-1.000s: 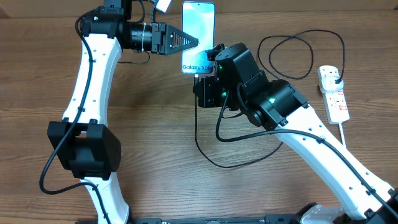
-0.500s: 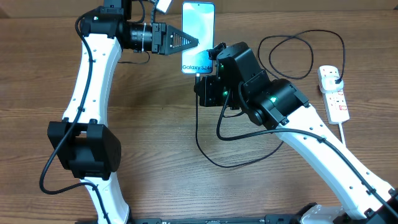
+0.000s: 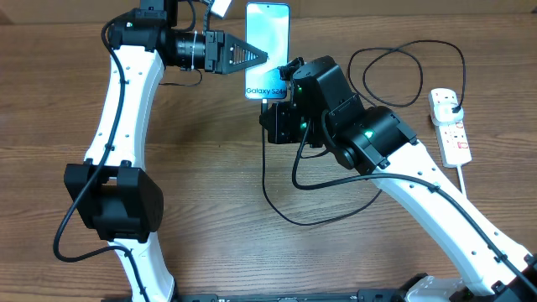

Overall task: Plug charger to phone and switch on socket
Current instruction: 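Push the USB-C plug up into the phone's bottom port with the right gripper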

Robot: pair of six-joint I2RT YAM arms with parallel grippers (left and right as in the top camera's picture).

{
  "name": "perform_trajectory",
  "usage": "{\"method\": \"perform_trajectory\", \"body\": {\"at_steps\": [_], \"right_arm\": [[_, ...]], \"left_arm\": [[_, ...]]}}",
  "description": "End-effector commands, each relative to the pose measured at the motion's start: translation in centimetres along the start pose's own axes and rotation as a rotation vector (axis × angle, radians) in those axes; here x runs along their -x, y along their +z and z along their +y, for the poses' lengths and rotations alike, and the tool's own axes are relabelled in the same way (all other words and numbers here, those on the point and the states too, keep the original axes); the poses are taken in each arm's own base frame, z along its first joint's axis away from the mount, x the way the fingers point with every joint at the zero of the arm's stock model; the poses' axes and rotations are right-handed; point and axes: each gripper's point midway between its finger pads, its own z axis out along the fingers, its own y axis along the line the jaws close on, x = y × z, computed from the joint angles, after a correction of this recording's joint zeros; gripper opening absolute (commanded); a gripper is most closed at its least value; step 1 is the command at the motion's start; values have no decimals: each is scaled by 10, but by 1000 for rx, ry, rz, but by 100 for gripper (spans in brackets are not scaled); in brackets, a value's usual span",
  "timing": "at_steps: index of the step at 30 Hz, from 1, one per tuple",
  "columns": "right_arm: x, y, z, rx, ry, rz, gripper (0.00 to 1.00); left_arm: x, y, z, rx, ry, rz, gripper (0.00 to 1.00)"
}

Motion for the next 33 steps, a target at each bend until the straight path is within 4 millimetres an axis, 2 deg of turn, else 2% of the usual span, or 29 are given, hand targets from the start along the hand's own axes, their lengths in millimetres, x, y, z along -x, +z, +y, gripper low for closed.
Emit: {"method": "perform_trajectory", "body": {"at_steps": [1, 33], "right_arm": [[15, -17, 9, 12, -4, -62, 4], [15, -17, 8, 11, -3, -60, 4]], "left_arm": [[4, -2, -16, -46, 36, -9, 4], [4, -1, -19, -64, 56, -10, 4]]}}
